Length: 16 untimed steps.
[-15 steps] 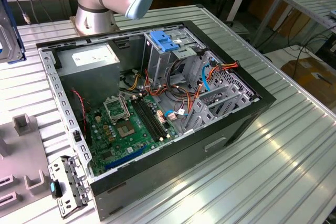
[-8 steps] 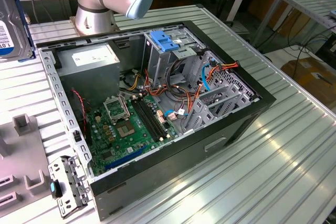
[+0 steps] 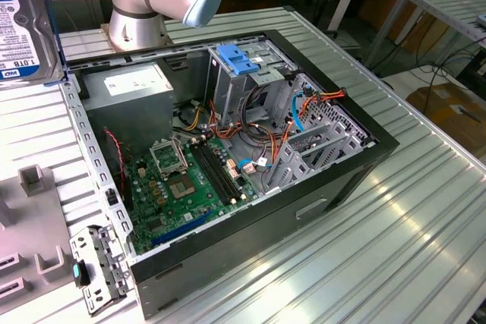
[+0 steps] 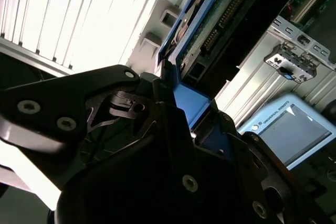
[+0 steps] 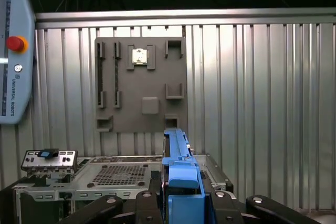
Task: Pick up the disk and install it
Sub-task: 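Pick up the disk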
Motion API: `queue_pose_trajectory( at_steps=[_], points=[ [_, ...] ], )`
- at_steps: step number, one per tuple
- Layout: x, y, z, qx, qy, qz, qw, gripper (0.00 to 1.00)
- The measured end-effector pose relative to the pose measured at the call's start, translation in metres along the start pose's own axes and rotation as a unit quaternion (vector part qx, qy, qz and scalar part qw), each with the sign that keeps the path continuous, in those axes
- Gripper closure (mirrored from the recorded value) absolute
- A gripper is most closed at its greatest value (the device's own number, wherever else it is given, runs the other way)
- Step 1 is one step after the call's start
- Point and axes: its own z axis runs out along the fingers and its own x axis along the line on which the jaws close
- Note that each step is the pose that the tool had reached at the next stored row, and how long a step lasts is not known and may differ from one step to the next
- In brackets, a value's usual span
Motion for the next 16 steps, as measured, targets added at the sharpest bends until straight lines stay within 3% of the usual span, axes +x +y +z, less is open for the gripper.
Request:
queue_pose_trajectory(
  at_steps=[2,9,13,16],
  points=[
    [-0.0002,-0.0048,0.0002,0.0000,0.0000,0.000,1.00000,0.63],
    [-0.0004,-0.0112,0.0004,0.0000,0.0000,0.000,1.00000,0.63],
    [-0.0006,-0.0194,0.0006,0.0000,0.0000,0.000,1.00000,0.63],
    [-0.0007,-0.0208,0.0006,0.0001,0.0000,0.000,1.00000,0.63]
  ],
)
